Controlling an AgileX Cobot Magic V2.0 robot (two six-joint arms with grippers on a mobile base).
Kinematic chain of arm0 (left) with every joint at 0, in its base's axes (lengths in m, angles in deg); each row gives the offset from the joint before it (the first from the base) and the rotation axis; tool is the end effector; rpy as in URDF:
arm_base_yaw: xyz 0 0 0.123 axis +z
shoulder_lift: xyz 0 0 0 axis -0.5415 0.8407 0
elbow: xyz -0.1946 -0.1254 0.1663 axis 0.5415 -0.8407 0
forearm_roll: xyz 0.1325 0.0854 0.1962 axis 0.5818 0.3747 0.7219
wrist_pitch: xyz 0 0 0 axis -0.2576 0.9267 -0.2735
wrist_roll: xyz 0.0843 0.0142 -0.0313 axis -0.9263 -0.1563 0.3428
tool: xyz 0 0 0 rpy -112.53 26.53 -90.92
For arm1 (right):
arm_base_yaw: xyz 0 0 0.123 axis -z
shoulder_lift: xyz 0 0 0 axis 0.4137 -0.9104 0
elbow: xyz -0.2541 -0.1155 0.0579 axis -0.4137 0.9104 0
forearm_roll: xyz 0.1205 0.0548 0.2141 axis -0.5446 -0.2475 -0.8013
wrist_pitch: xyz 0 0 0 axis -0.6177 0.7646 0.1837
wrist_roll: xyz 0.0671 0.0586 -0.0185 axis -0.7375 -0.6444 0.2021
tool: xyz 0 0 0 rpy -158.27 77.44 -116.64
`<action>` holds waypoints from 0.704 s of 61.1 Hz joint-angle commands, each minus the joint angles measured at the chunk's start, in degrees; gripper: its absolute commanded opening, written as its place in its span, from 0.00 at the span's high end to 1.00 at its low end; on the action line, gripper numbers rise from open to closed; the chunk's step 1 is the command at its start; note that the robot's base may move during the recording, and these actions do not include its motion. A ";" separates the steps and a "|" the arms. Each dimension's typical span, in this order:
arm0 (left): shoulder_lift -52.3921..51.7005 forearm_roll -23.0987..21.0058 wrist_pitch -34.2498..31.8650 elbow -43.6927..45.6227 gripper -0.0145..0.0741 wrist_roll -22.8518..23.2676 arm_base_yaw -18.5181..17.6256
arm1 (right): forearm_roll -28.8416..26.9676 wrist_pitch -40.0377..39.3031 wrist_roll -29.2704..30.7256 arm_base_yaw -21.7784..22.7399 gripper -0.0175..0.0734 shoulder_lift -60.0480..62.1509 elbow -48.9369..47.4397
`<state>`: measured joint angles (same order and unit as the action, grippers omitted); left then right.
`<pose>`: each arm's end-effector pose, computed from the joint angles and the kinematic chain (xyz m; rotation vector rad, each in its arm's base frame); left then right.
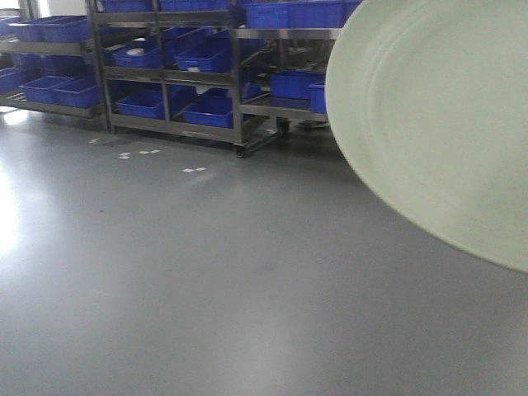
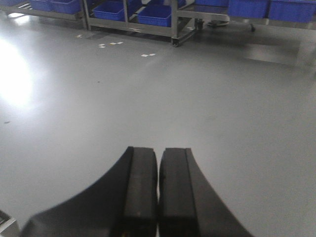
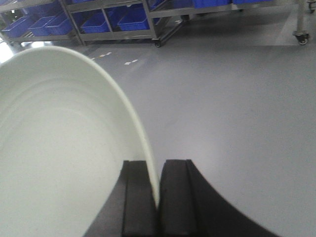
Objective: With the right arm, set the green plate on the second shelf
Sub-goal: 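Carry the plate in the right gripper while turning toward the bin racks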
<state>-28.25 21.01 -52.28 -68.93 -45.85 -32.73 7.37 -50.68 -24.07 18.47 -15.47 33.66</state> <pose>0.0539 -0.0010 0.1874 -0.0079 1.7748 -0.0223 0.0831 0.0132 0.2752 0.1611 1.7760 0.3546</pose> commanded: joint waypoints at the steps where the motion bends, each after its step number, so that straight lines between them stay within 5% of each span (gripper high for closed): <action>1: -1.22 -0.08 -4.72 -2.29 0.70 -0.01 -0.14 | -0.59 -6.20 -0.16 0.25 0.75 -0.09 -1.98; 43: -1.22 -0.08 -4.72 -2.29 0.70 -0.01 -0.14 | -0.59 -6.20 -0.16 0.25 0.75 -0.09 -1.98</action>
<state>-28.25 21.01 -52.28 -68.93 -45.85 -32.73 7.37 -50.68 -24.07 18.47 -15.47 33.66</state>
